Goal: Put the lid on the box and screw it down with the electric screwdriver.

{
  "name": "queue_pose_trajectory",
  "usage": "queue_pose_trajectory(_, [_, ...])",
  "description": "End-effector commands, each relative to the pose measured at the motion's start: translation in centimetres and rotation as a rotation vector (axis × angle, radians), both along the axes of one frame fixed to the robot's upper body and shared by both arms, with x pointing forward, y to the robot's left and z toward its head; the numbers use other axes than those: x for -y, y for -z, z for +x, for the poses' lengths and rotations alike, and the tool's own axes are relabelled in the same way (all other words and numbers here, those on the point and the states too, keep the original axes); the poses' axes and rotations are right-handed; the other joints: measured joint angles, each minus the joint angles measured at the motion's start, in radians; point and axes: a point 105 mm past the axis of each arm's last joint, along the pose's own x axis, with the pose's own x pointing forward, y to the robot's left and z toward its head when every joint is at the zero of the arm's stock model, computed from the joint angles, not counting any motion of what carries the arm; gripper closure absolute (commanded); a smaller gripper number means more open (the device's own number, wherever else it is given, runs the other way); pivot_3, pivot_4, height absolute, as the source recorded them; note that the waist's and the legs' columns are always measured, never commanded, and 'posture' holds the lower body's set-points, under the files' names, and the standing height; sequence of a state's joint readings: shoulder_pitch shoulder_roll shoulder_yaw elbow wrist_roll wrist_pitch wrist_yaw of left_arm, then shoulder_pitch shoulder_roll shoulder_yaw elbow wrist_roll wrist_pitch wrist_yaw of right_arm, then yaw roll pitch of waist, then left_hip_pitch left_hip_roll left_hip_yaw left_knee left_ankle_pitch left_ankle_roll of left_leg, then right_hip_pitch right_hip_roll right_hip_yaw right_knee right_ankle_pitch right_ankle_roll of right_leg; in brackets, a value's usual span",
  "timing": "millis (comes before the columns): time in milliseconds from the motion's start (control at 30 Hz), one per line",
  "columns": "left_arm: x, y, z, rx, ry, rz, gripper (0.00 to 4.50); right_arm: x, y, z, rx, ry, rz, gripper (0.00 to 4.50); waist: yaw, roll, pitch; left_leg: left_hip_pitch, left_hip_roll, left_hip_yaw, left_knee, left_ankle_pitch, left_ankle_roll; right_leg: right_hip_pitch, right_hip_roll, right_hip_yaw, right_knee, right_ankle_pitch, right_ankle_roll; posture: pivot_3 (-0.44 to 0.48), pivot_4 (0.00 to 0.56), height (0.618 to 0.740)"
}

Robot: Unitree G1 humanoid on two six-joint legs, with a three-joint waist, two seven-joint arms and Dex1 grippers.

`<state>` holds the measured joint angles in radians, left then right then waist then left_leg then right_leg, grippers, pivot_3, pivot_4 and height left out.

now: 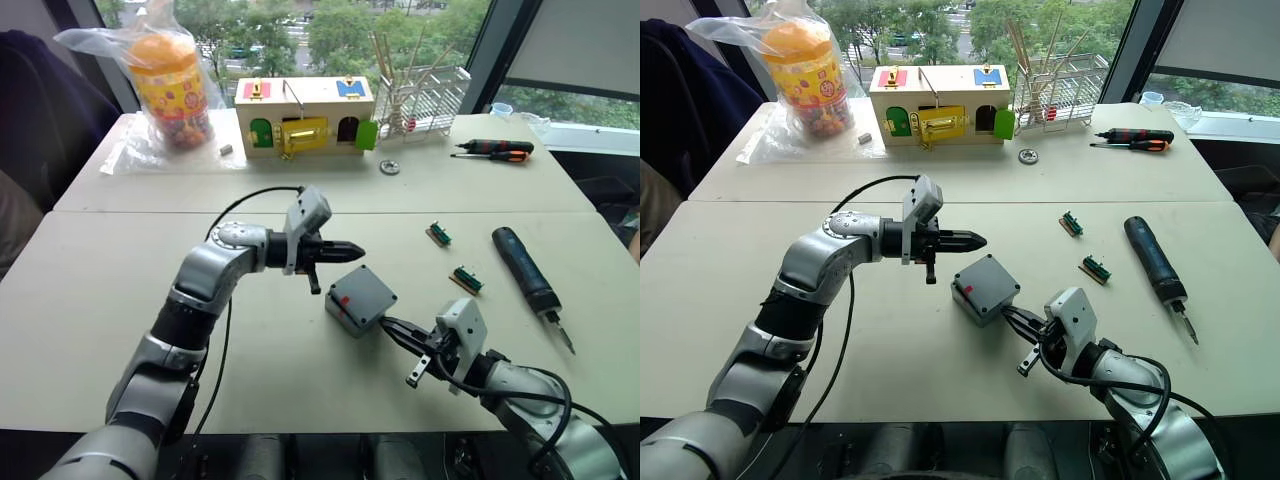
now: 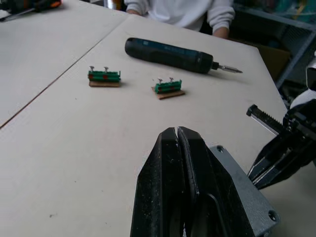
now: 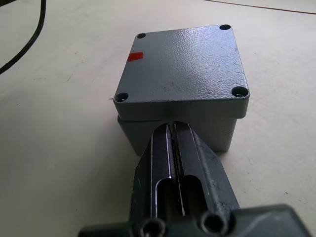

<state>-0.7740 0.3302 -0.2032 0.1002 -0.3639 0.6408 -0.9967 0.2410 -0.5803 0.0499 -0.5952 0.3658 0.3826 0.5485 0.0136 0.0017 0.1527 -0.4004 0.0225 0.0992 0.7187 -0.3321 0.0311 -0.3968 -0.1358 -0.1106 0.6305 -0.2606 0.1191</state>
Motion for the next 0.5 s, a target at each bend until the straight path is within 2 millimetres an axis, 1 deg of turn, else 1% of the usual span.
queue_pose_trajectory(33, [-1.0,0.6,1.5,0.030,-0.068,0.030,4.50,0.1,-1.1,0.4,0.048,0.009,0.015,4.47,0.000,0.000,0.000,0.000,0.000,0.000,0.000,0.000,0.000,0.000,0.000,0.000,0.000,0.000,0.000,0.000,0.150,0.708])
queue_pose_trajectory(100, [-1.1,1.4,1.4,0.023,-0.056,0.050,4.50,0.0,-1.2,0.4,0.051,0.009,0.018,4.47,-0.001,0.000,0.000,0.000,0.000,0.000,-0.001,0.000,0.000,-0.001,0.000,0.000,0.000,0.000,0.000,0.000,0.150,0.708])
queue_pose_trajectory(233, [-1.0,2.8,0.7,0.009,-0.010,0.095,4.50,0.0,-1.2,0.4,0.051,0.006,0.016,4.47,0.002,0.000,0.000,-0.003,0.000,0.000,0.000,0.000,0.000,-0.003,0.000,0.000,0.000,0.000,0.000,0.000,0.150,0.708])
queue_pose_trajectory(367, [-1.1,3.7,-0.2,-0.011,0.030,0.127,4.50,-0.1,-1.4,0.4,0.059,0.007,0.018,4.47,0.000,0.000,0.000,-0.003,0.000,0.000,0.001,0.000,-0.001,-0.003,0.000,0.000,0.000,0.000,0.000,0.000,0.150,0.708])
queue_pose_trajectory(500, [-1.3,4.3,-0.5,-0.013,0.039,0.152,4.50,-0.2,-1.3,0.3,0.057,0.002,0.019,4.47,0.001,0.000,0.000,-0.003,0.000,0.000,0.000,0.000,-0.001,-0.003,0.001,0.000,0.000,0.000,0.000,0.000,0.150,0.708])
